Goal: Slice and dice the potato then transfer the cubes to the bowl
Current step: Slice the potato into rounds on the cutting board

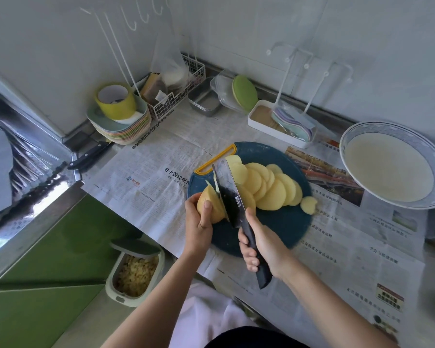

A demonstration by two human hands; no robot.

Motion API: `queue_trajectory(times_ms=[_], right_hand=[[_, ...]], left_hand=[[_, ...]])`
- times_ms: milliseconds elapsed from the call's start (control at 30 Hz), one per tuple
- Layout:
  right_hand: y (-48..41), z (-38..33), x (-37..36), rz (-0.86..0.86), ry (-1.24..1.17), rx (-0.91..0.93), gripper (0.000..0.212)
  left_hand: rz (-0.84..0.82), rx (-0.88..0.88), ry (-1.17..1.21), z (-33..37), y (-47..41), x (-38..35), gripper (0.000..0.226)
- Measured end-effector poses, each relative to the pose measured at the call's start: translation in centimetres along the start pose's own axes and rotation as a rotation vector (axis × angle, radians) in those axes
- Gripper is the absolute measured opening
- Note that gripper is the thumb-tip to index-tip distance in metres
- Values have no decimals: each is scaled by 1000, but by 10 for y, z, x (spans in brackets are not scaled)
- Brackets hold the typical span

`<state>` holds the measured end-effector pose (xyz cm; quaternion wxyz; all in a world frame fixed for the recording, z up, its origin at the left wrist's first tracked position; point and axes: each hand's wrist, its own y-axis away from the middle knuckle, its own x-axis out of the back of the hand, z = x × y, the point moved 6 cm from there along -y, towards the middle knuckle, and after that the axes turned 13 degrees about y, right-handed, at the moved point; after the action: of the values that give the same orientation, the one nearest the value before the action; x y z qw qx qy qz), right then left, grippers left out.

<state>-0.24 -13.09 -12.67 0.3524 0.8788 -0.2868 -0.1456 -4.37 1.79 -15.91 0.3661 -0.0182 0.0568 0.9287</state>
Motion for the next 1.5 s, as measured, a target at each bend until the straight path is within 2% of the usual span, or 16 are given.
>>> queue_trajectory(times_ms=[67,167,267,400,867,1133,1400,1500], right_hand=[[8,-6,0,73,173,103,61],[24,-14,-2,271,595,318,59],[36,-10,-11,383,779,422,50],[38,-1,-14,430,824,446,46],[38,4,-17,460,907,476,45],[37,9,-17,451,937,423,46],[32,11,-26,478,922,384,58],[29,10,-28,479,908,364,58]], left_hand=[[7,4,5,1,0,-1,79],[32,16,15,-1,0,-2,95],[62,44,-1,-9,-2,-1,87],[56,75,8,-11,-1,-2,66],[33,28,14,3,3,-7,72],[26,-11,-54,-1,3,-8,60],[45,-44,-38,-2,6,-7,85],[45,-61,-59,-5,6,-7,85]])
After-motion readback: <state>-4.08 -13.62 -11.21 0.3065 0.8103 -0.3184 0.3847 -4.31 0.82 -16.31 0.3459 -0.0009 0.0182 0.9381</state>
